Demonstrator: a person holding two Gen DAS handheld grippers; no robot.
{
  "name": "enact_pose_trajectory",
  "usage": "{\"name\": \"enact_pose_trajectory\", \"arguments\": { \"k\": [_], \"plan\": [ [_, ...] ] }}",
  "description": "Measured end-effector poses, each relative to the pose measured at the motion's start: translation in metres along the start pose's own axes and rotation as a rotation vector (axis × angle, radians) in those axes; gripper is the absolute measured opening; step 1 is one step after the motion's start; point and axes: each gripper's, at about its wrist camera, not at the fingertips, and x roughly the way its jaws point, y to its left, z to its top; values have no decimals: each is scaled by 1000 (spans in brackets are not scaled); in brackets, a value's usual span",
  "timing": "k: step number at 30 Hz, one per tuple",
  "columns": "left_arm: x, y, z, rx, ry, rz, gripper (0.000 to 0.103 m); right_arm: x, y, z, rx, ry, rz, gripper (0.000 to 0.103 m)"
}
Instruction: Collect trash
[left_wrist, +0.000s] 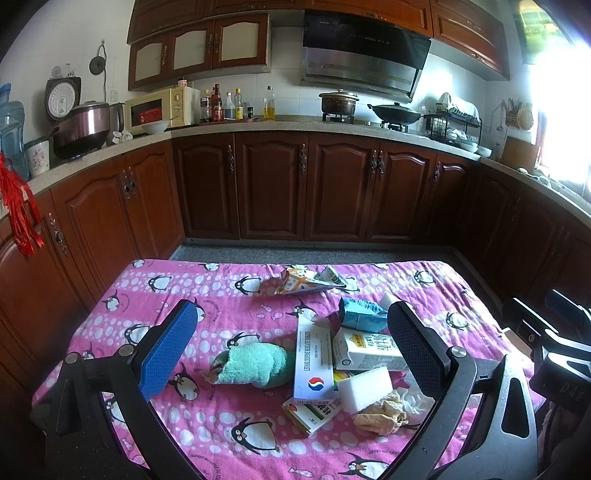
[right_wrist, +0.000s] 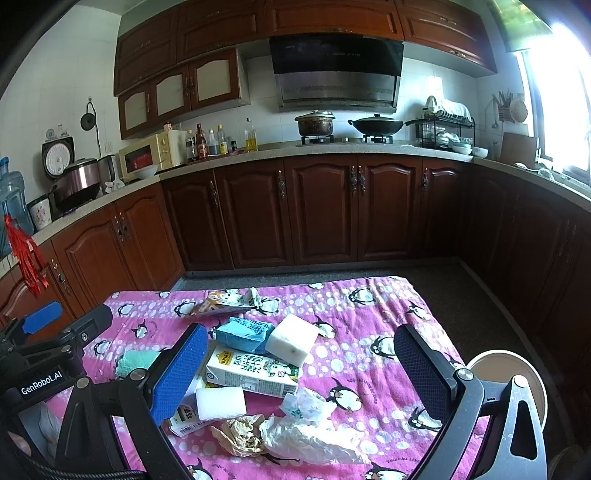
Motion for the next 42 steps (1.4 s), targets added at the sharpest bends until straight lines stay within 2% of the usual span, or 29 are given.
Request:
{"name": "enact_pose_trajectory", "arguments": {
  "k": [42],
  "plan": [
    [14, 4, -15, -2, 53, 13, 102, 12, 3, -11, -19, 77, 17, 100]
  ]
}}
